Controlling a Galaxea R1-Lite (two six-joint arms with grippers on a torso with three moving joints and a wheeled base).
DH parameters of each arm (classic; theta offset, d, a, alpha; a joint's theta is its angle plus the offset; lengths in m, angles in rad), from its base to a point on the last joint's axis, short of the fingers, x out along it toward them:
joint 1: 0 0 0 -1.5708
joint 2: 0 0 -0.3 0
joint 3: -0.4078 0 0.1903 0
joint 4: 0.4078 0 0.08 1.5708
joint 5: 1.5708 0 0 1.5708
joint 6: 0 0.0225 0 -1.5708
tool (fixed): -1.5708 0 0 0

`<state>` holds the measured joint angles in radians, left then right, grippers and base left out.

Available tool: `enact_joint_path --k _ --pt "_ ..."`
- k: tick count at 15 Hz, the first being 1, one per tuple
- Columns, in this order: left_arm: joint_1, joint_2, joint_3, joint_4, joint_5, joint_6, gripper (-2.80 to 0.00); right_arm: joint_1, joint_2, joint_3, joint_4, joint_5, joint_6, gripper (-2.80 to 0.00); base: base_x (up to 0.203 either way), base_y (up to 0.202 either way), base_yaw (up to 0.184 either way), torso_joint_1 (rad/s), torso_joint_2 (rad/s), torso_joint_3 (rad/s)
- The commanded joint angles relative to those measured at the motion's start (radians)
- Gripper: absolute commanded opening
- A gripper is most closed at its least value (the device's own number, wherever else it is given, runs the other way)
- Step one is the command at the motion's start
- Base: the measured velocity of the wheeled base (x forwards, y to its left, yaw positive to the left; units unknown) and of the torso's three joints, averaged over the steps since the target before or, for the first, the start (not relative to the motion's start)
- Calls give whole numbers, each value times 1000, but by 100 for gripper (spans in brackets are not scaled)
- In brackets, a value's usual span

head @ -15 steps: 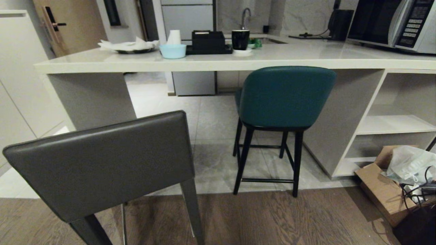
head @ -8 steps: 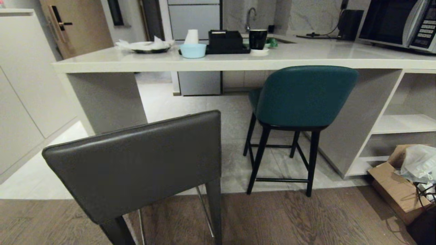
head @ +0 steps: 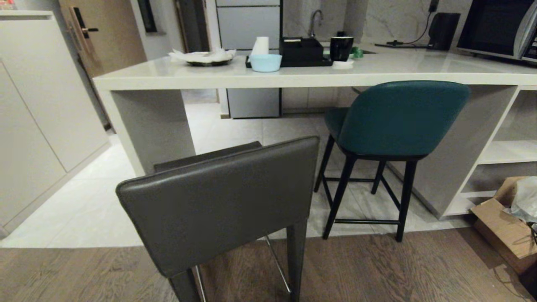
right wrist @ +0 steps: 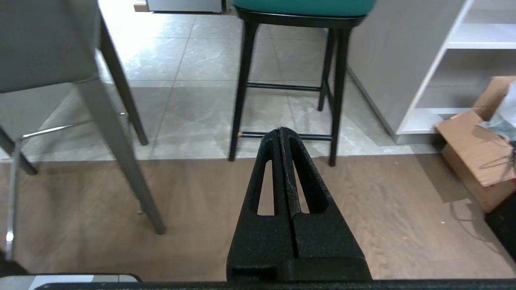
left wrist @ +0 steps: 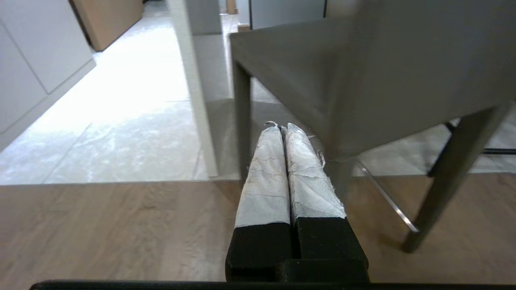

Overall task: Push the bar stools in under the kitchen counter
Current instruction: Push the gray chair back under the dining table

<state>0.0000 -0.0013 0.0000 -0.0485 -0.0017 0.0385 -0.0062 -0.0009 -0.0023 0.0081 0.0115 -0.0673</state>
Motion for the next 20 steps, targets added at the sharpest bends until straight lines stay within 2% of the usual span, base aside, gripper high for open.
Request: enact_joint_path --k 1,3,6,7,9,11,13,17,19,20 --pt "2 0 18 -1 0 1 -280 0 -1 1 0 1 -3 -280 0 178 -6 2 2 2" --pt "0 0 18 -1 0 1 -280 0 -1 1 0 8 -4 -280 0 116 -2 2 6 0" --pt "3 14 8 25 1 -29 -280 -1 36 -70 92 3 0 -280 0 0 0 0 0 0" --pt "4 15 -1 28 4 -30 -280 -1 89 -111 101 6 10 -280 0 0 0 0 0 0" --pt "7 74 -98 45 5 -60 -280 -1 256 -174 63 9 43 -280 0 0 0 0 0 0" --pt "12 257 -220 50 2 -125 -280 -1 490 -216 -79 10 59 -280 0 0 0 0 0 0" --pt "13 460 -291 -17 -2 -162 -280 1 758 -252 -280 10 66 -280 0 0 0 0 0 0" --pt "6 880 -339 -350 -2 -187 -280 59 1283 -373 -705 0 79 -280 0 0 0 0 0 0" --pt "-16 1039 -349 -512 12 -192 -280 124 1463 -514 -841 -20 93 -280 0 0 0 0 0 0" --pt "-56 1101 -343 -566 37 -196 -280 155 1537 -595 -883 -28 98 -280 0 0 0 0 0 0"
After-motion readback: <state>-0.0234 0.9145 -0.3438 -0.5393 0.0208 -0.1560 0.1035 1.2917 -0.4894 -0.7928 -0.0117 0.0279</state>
